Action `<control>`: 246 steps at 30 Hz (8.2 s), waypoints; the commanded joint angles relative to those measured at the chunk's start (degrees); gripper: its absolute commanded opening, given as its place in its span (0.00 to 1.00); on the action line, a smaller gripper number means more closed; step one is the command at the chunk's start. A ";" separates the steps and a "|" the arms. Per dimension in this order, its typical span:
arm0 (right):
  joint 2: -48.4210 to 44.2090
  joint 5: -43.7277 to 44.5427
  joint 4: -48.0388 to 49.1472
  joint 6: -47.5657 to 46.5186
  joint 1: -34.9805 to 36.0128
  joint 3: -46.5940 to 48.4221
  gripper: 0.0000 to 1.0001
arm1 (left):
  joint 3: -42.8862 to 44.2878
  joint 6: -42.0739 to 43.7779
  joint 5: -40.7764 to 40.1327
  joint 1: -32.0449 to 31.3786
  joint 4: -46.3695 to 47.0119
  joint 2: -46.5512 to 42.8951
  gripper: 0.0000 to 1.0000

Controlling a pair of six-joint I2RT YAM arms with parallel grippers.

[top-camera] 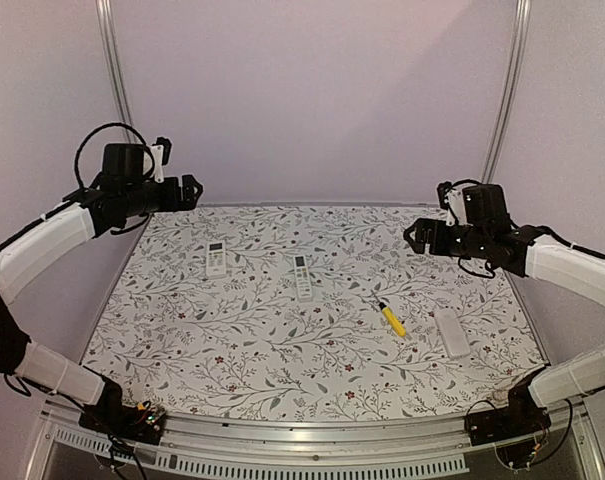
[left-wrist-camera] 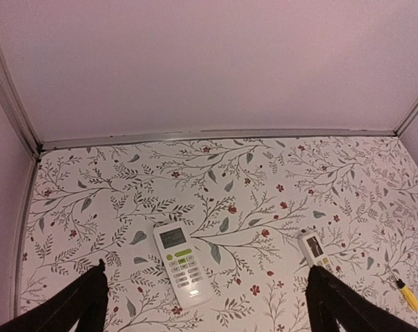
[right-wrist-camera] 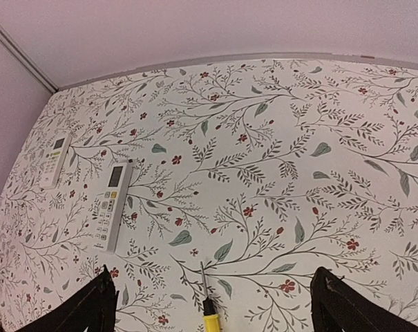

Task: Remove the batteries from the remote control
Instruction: Pick up the remote control from the center of the board, then pass from the right arm to the left, then pass from the left arm to the right, then pass from the right arm to the left

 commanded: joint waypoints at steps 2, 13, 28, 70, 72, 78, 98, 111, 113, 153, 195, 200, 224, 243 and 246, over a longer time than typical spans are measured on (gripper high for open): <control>13.22 8.29 -2.92 7.24 11.20 9.70 0.94 | -1.78 -2.62 3.47 0.39 0.87 -2.53 1.00; 37.92 11.08 -7.16 7.96 24.98 29.84 0.81 | -0.76 -4.16 3.33 0.52 -1.49 -0.89 1.00; 58.62 14.54 -15.16 10.94 29.83 47.85 0.71 | -1.60 -4.21 4.63 0.62 -0.54 -3.53 1.00; 44.29 5.63 2.31 5.18 26.70 34.92 0.20 | -5.75 -0.59 14.35 0.39 6.53 -8.83 1.00; 39.45 -2.03 6.10 3.32 24.92 30.73 0.20 | -6.85 0.11 18.03 0.23 8.68 -9.76 1.00; 29.02 -21.98 11.62 -1.84 21.01 23.11 0.20 | -8.15 0.72 35.30 -0.99 13.29 -10.08 1.00; 24.72 -55.68 14.63 -1.82 20.07 24.30 0.22 | -8.82 -3.98 58.54 -9.13 21.06 -1.81 1.00; 27.63 -54.48 8.88 -4.66 20.54 27.51 0.22 | -9.25 -7.17 62.48 -9.75 24.05 -0.19 0.78; 27.90 -54.11 8.00 -5.19 20.59 28.00 0.22 | -9.25 -7.57 62.85 -9.77 24.42 0.16 0.70; 17.74 -16.58 7.21 -15.47 24.33 21.07 0.99 | -14.07 -35.77 47.95 -7.27 24.58 3.83 0.14; 31.86 -11.66 8.82 -24.78 29.76 24.88 0.51 | -13.39 -35.03 47.65 -7.34 16.27 0.92 0.12; 31.79 -13.19 9.05 -24.89 29.78 24.87 0.39 | -13.30 -35.04 47.83 -7.30 14.30 0.76 0.11; 24.79 -33.38 15.07 -15.52 21.05 18.38 0.00 | -10.13 -11.54 41.31 -6.42 8.64 -3.74 0.97; 27.48 -52.74 -7.14 -17.49 17.24 24.68 0.00 | -4.26 7.26 58.15 -14.53 7.37 10.71 0.97; 28.13 -54.53 -7.56 -17.49 17.14 25.82 0.00 | -4.83 7.40 60.38 -14.72 7.23 11.18 0.86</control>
